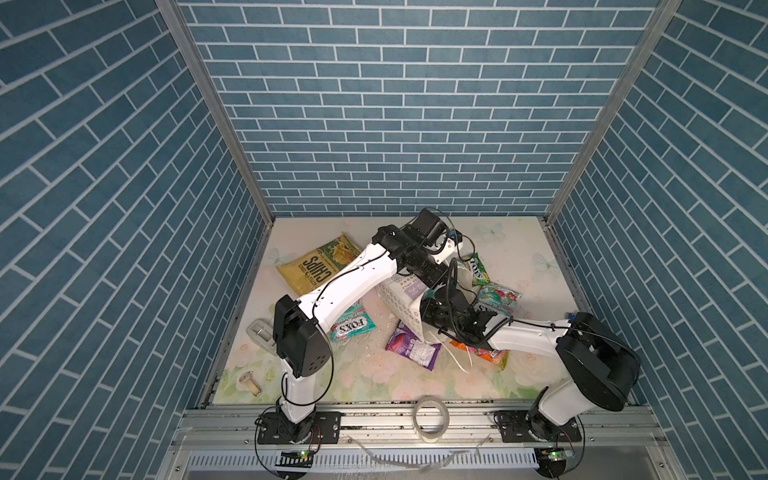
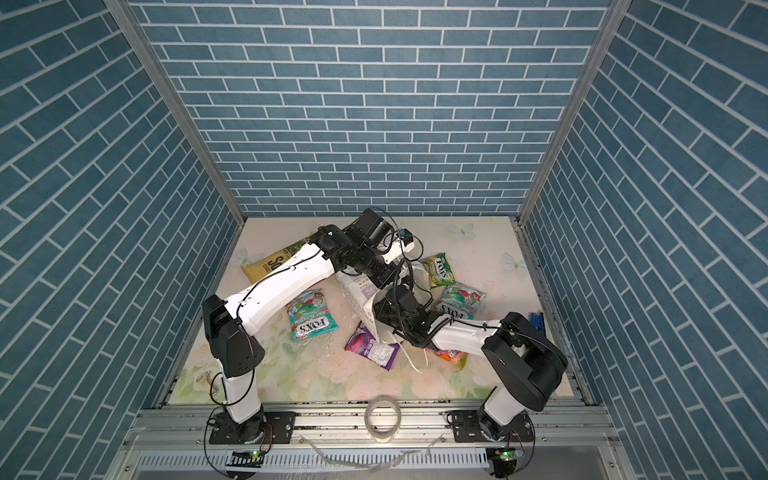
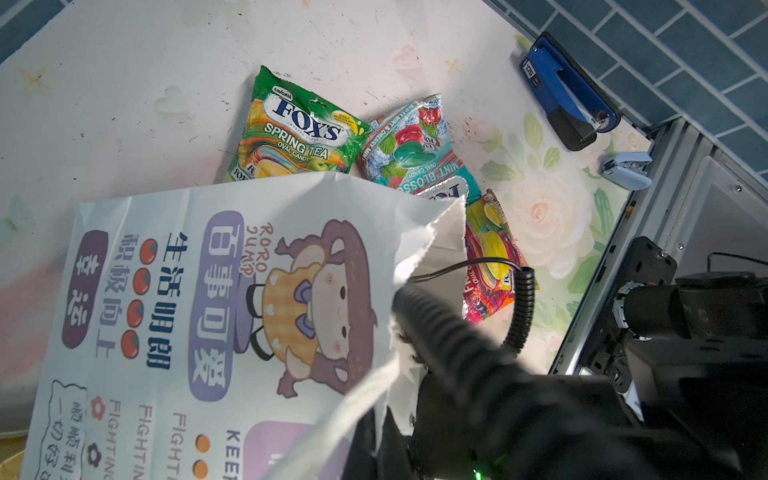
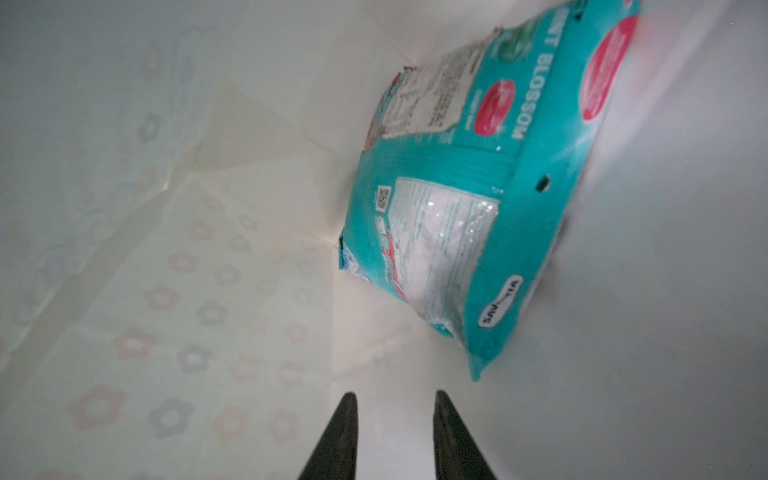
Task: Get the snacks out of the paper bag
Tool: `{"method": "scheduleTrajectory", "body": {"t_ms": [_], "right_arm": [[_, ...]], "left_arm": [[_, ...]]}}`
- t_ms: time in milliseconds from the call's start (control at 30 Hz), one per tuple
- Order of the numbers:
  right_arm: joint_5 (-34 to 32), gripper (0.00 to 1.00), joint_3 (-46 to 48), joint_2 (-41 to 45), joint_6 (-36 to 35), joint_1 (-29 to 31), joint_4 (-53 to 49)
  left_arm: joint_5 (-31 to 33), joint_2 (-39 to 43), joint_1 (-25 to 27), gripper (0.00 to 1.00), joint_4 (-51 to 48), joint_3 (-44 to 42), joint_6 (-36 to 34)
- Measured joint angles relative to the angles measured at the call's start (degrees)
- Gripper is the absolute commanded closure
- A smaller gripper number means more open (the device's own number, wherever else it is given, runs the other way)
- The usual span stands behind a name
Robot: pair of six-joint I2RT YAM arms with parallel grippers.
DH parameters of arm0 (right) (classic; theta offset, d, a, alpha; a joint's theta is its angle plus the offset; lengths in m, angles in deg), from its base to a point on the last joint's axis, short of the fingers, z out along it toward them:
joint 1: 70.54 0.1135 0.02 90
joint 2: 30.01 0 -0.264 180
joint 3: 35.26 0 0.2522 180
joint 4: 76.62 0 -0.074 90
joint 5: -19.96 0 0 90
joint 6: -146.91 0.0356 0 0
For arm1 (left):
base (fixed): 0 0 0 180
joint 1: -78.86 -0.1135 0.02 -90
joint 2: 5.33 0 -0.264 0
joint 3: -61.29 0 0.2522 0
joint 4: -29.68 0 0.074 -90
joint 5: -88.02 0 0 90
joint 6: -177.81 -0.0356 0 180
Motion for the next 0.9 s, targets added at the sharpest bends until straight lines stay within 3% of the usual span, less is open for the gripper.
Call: {"method": "scheduleTrajectory", "body": {"t_ms": [133, 500, 900], "right_arm": [[-0.6, 0.63, -0.3, -1.8, 0.0, -0.1, 1.2], [-10.1, 0.62, -7.8, -4.5, 0.0, 0.3, -9.1], [-13.9, 0.63, -8.5, -4.9, -0.1, 0.5, -11.9]], "left_arm": [[-0.3, 0.0, 0.0, 1.00, 0.0, 0.0, 0.0], [-0.4, 0.0, -0.8, 1.00, 0.1, 0.0, 0.0], [-0.2, 0.0, -0.9, 1.00, -0.4, 0.0, 0.0]]}}
